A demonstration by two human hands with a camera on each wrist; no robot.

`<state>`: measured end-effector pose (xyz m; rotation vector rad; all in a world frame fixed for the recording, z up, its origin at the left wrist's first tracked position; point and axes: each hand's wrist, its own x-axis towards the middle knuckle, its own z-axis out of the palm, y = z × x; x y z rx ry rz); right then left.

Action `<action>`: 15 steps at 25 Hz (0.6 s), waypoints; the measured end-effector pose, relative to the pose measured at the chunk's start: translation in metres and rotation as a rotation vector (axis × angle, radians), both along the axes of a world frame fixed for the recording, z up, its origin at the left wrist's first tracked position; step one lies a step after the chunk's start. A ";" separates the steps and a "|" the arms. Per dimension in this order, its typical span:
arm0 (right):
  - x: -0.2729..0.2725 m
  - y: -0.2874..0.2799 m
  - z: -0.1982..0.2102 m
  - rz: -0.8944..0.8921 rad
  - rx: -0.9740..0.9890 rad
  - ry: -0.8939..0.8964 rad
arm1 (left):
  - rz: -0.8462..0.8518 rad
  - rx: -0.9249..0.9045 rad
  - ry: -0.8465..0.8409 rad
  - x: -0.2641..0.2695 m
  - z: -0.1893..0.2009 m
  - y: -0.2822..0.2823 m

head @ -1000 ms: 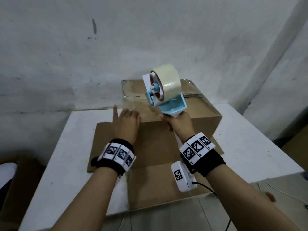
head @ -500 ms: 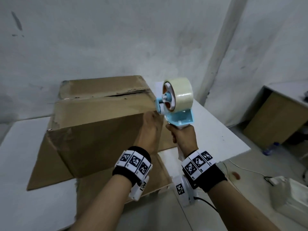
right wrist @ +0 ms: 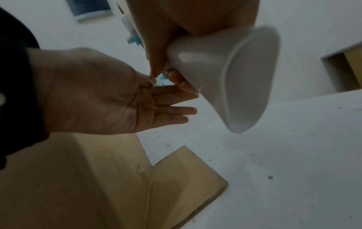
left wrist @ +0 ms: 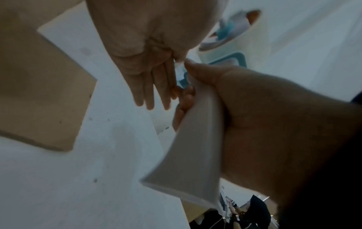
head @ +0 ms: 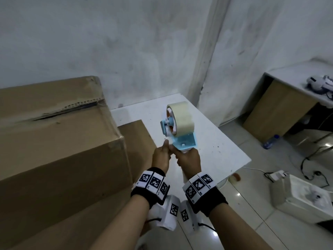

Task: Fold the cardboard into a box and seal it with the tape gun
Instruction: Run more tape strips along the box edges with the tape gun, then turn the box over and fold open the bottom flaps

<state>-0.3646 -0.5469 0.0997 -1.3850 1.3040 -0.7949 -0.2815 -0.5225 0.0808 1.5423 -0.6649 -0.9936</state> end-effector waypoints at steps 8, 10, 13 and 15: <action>-0.003 -0.089 -0.039 0.044 0.162 -0.039 | -0.118 0.200 -0.155 -0.009 -0.042 -0.080; -0.001 -0.113 -0.045 0.129 0.122 0.104 | -0.013 0.261 -0.191 -0.010 -0.051 -0.094; 0.001 -0.145 -0.064 0.284 0.017 0.433 | 0.193 0.224 -0.059 -0.004 -0.066 -0.107; 0.002 -0.165 -0.078 0.341 -0.038 0.564 | 0.313 0.273 0.006 0.007 -0.077 -0.106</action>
